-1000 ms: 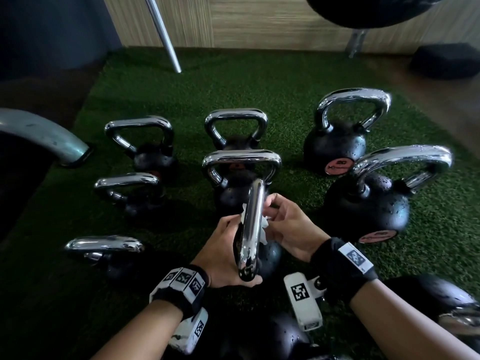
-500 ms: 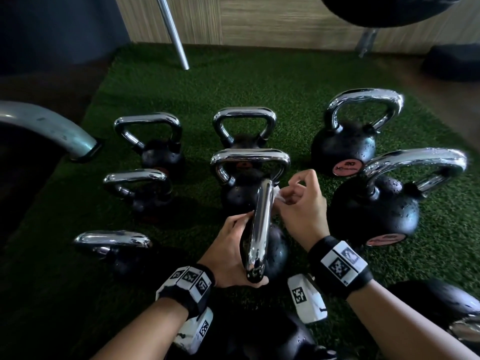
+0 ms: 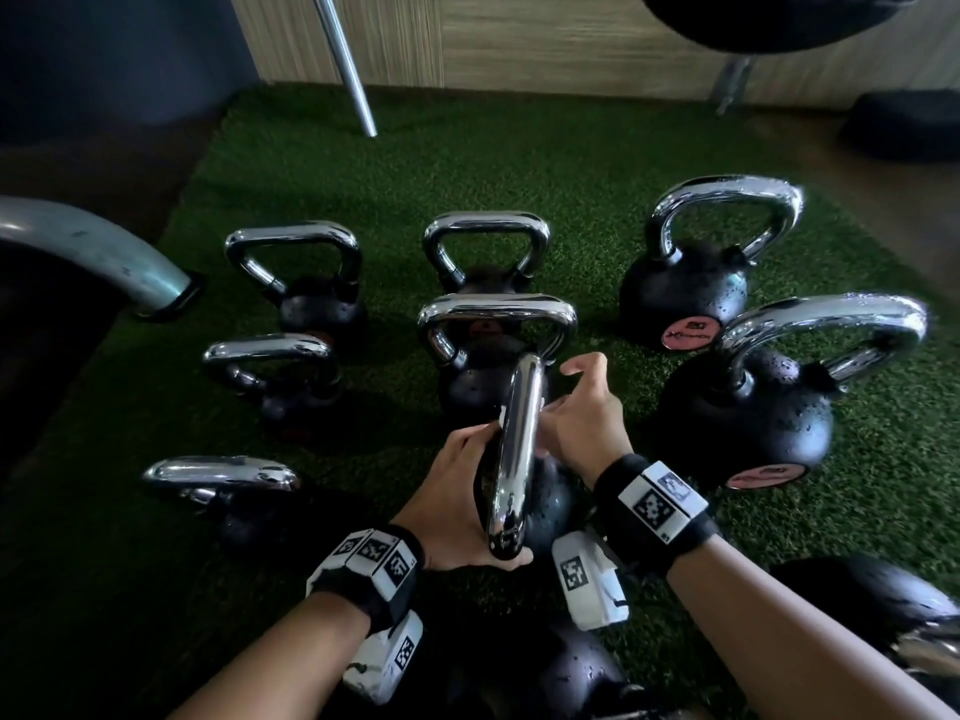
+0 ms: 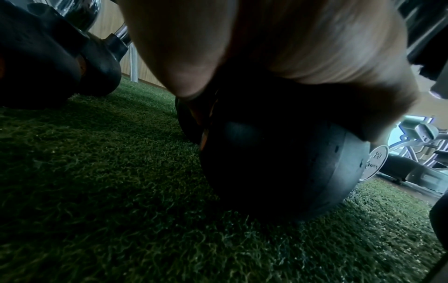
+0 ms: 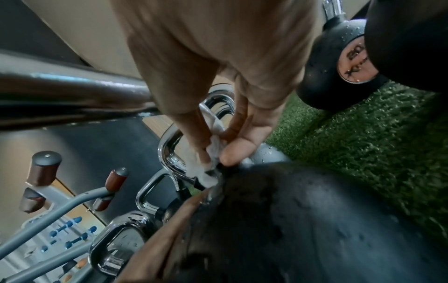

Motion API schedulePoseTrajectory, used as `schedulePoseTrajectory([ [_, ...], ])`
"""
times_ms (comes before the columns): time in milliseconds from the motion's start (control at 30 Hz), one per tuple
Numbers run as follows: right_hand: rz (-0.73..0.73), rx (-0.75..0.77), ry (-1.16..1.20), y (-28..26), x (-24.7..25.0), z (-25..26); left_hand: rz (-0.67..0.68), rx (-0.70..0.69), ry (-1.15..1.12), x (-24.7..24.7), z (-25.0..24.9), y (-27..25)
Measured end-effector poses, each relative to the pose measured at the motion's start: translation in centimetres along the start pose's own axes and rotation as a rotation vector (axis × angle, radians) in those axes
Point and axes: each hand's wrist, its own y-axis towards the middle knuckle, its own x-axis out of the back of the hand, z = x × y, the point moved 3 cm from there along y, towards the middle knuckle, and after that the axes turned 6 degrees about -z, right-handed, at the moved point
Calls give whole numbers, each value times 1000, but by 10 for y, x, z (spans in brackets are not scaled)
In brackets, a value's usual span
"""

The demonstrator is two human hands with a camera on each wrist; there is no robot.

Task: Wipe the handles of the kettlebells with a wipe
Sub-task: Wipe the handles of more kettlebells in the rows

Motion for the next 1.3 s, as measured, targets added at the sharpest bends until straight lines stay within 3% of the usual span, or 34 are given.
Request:
schedulePoseTrajectory([
  [100,82,70,-107,4,3,2,3,22,-7,2,-3,0],
  [233,196,405,-267,2,21,16,67,69,25,2,-1,-1],
  [300,244,561,-326,3,31,25,165,57,72,8,-1,-1],
  [400,317,654,-434,13,38,34,382,42,171,42,-20,2],
  [433,329,668,-469,17,39,36,417,79,152,60,-32,3],
  [533,328,711,-502,22,38,37,236,190,-77,99,-74,2],
  [700,276,781,-491,22,32,37,78,102,483,88,-133,-23],
  [800,251,775,-505,17,33,37,41,119,415,87,-137,-22],
  [1067,133,633,-564,-12,62,23,203,133,442,123,-118,-4],
  [1300,50,596,-520,-64,88,15,0,55,432,147,-94,8],
])
